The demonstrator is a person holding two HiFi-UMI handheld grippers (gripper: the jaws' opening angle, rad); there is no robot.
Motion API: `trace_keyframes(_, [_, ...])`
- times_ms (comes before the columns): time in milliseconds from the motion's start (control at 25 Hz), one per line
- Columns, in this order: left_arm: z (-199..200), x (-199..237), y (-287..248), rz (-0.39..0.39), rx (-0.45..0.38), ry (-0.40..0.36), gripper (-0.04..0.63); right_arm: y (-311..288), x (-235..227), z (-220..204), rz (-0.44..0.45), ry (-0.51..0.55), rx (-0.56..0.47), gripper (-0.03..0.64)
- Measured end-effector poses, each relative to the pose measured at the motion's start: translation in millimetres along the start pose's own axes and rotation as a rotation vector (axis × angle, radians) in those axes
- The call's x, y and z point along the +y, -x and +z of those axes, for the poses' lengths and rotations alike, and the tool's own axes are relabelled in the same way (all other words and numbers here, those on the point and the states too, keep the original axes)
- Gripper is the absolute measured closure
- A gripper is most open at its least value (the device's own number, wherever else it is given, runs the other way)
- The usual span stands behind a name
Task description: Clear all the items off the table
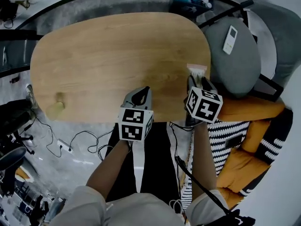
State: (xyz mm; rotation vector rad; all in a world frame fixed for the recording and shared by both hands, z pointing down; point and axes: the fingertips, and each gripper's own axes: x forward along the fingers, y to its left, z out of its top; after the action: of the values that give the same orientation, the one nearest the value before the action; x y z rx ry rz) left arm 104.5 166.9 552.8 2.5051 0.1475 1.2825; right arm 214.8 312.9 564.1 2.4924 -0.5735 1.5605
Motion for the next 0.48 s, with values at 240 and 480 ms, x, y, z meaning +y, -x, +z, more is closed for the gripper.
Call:
trace_keyframes(240, [0.6, -40.5, -19.4, -0.043, 0.043, -0.062, 0.594, 10.3, -38.3, -7.1, -0.015, -0.054, -0.002, 0.399])
trace_keyframes(480, [13.5, -66.1, -45.5, -0.063, 0.066, -0.103, 0.593, 8.7, -81.4, -5.5, -0.036, -0.122, -0.006, 0.399])
